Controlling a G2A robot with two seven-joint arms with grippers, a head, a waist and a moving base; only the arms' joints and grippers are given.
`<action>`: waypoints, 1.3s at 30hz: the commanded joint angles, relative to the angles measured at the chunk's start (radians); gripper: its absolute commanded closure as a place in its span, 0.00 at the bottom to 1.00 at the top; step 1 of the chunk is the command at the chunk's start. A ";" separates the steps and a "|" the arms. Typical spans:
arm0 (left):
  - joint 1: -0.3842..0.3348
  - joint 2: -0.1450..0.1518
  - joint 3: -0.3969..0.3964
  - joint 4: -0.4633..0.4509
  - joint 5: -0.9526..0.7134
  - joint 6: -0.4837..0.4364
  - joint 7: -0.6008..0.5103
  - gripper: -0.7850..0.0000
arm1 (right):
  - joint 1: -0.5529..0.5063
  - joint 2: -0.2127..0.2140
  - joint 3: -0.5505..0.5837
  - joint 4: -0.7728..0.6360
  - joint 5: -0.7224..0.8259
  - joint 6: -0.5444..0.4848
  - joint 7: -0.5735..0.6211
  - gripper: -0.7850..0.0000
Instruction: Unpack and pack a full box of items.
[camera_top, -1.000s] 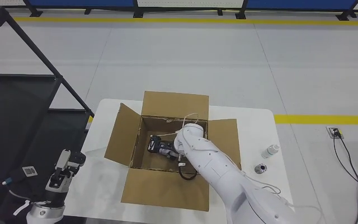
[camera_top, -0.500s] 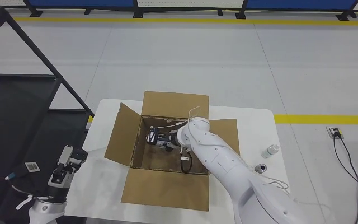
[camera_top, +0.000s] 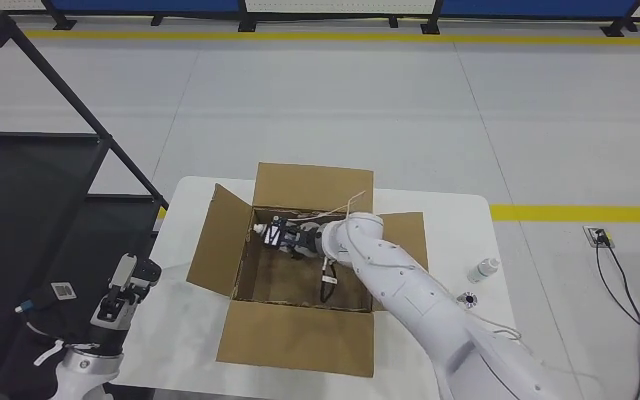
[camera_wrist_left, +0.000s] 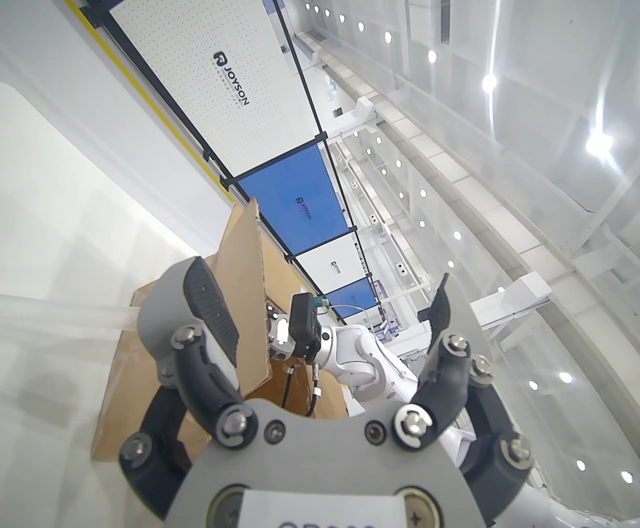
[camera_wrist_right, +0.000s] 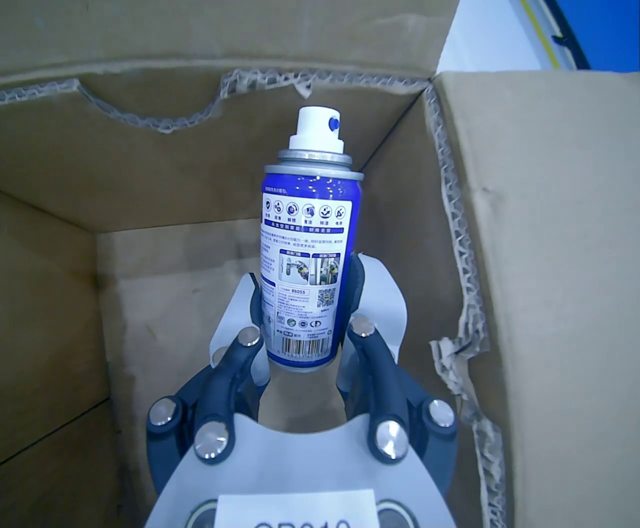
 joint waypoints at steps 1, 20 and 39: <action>0.001 0.001 -0.002 0.001 -0.001 0.000 -0.001 0.00 | -0.034 0.027 0.024 -0.089 -0.014 0.032 0.021 1.00; 0.024 0.005 -0.012 0.004 -0.021 -0.026 -0.007 0.00 | -0.432 0.203 0.297 -0.881 -0.141 0.092 0.410 1.00; 0.033 0.011 0.001 0.000 -0.004 -0.032 -0.043 0.00 | -0.777 0.275 0.624 -1.324 -0.086 0.156 0.350 1.00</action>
